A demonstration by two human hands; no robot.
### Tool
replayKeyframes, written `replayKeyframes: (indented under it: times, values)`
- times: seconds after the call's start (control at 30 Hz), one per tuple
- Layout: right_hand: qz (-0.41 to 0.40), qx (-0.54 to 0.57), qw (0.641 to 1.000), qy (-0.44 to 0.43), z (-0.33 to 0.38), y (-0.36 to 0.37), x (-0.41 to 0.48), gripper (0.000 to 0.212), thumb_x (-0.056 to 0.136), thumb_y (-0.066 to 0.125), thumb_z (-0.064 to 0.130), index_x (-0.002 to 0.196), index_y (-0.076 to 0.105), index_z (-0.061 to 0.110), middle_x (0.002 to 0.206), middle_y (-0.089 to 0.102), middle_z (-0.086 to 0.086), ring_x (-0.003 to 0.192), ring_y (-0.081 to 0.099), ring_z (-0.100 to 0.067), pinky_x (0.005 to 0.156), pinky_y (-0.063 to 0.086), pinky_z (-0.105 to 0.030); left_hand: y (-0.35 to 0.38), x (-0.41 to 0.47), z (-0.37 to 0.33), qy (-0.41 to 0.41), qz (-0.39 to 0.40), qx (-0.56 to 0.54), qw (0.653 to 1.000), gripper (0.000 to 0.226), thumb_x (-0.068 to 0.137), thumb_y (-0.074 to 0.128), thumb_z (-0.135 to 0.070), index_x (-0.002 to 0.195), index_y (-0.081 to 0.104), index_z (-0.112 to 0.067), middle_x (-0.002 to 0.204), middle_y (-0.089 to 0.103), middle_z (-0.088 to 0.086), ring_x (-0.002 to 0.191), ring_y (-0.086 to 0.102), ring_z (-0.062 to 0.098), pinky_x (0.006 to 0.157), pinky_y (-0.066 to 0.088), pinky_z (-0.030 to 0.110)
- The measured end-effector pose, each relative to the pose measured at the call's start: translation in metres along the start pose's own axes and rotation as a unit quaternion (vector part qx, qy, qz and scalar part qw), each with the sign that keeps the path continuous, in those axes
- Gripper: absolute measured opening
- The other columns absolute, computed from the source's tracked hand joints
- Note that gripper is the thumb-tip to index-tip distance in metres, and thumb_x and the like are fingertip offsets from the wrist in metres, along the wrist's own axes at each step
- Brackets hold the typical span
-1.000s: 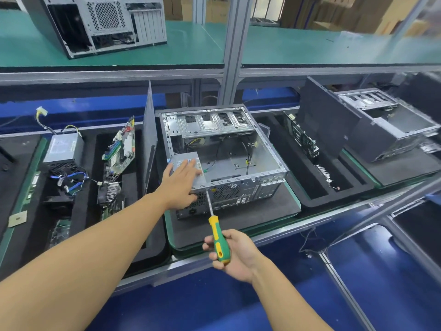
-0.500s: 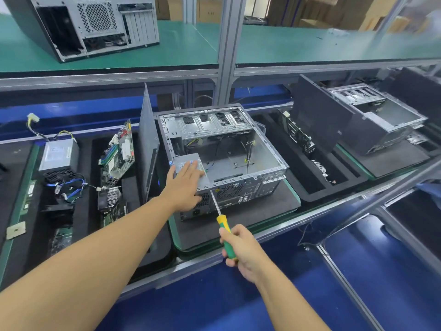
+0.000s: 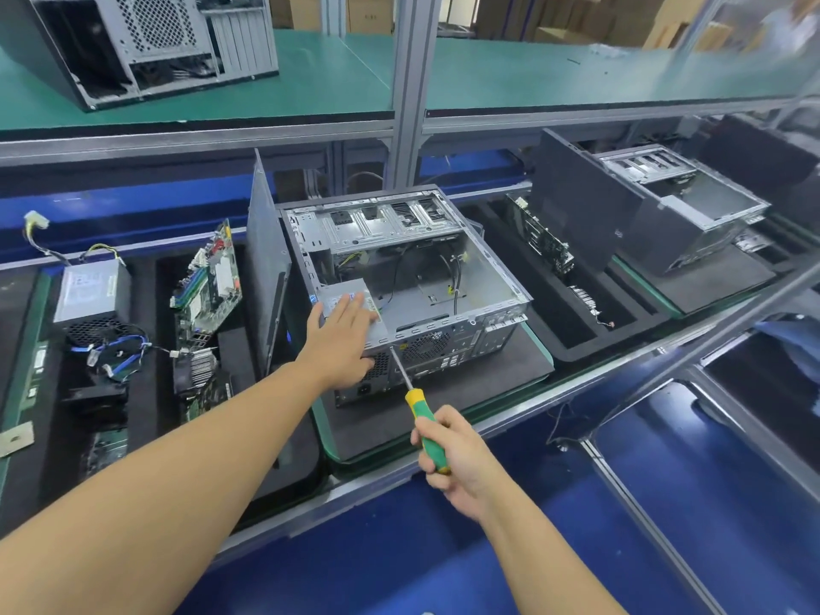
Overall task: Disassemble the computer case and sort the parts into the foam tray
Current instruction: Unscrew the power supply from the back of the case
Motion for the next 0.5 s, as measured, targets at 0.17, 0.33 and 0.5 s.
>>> replayKeyframes:
  times: [0.17,0.33,0.5]
  values:
    - [-0.16,-0.333,0.914,-0.17,0.0033,0.0092,-0.0072,0.034,0.084,0.067,0.037,0.08,0.036,0.025,0.065,0.043,0.008,0.048,0.036,-0.006,0.04,0.03,-0.016,-0.0019,-0.0014,-0.0013,0.001,-0.005,0.0,1.0,0.074,0.09,0.063,-0.039,0.152,0.025,-0.022,0.168,-0.003,0.004,0.154,-0.008,0.02,0.121,-0.009,0.053]
    - [0.011,0.088,0.99,0.108,0.0051,0.0116,-0.0063,0.053,0.095,0.045,0.045,0.11,0.06,-0.003,0.086,0.062,-0.016,0.055,0.046,-0.02,0.04,0.03,-0.027,-0.0027,-0.0025,-0.0026,0.003,-0.012,0.001,1.0,0.073,0.09,0.061,-0.037,0.151,0.026,-0.021,0.168,-0.002,0.004,0.154,-0.007,0.021,0.121,-0.008,0.054]
    - [0.092,0.126,0.982,0.102,0.0043,0.0085,-0.0101,0.035,0.096,0.047,0.025,0.1,0.064,-0.005,0.092,0.066,-0.021,0.06,0.049,-0.019,0.043,0.039,-0.025,-0.0025,-0.004,-0.0031,0.011,-0.016,0.011,1.0,0.07,0.09,0.059,-0.035,0.15,0.026,-0.021,0.168,-0.003,0.006,0.154,-0.006,0.023,0.121,-0.006,0.055]
Point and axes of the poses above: each hand's wrist, its own x-axis towards the middle knuckle, its own y-axis out of the palm, z = x × y, the point moved 3 cm from there along x, towards the middle knuckle
